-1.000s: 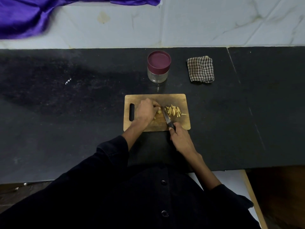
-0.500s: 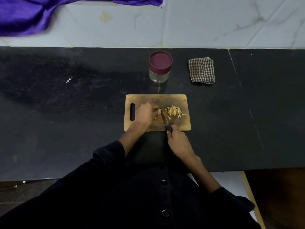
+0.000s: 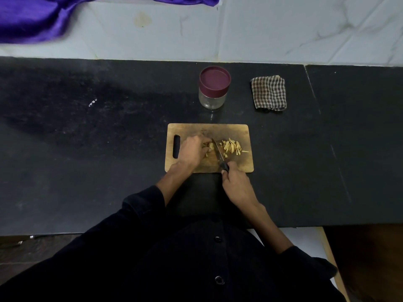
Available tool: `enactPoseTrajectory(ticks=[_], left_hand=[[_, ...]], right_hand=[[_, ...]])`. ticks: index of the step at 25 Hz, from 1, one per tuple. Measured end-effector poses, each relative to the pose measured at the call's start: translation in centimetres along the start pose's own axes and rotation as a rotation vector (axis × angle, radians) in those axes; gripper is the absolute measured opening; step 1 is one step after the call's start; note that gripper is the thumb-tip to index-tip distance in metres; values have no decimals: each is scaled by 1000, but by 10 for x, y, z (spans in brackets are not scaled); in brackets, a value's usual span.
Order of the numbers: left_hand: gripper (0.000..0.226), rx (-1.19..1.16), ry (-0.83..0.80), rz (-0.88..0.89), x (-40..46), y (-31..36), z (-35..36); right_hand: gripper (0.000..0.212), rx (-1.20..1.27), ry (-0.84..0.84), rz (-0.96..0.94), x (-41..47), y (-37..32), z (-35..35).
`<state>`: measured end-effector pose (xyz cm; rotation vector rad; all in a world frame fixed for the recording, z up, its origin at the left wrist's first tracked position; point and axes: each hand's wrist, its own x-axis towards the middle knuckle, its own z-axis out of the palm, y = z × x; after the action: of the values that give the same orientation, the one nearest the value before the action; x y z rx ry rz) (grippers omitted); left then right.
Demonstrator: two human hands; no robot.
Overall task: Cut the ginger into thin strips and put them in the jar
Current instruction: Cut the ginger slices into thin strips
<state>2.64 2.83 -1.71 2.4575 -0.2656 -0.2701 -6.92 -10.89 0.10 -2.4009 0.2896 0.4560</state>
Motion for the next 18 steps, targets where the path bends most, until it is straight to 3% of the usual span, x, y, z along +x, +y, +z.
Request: enactPoseTrajectory(ticks=[18], left_hand=[[19, 42, 23, -22, -1, 5, 0]], right_hand=[[12, 69, -4, -3, 5, -11, 2]])
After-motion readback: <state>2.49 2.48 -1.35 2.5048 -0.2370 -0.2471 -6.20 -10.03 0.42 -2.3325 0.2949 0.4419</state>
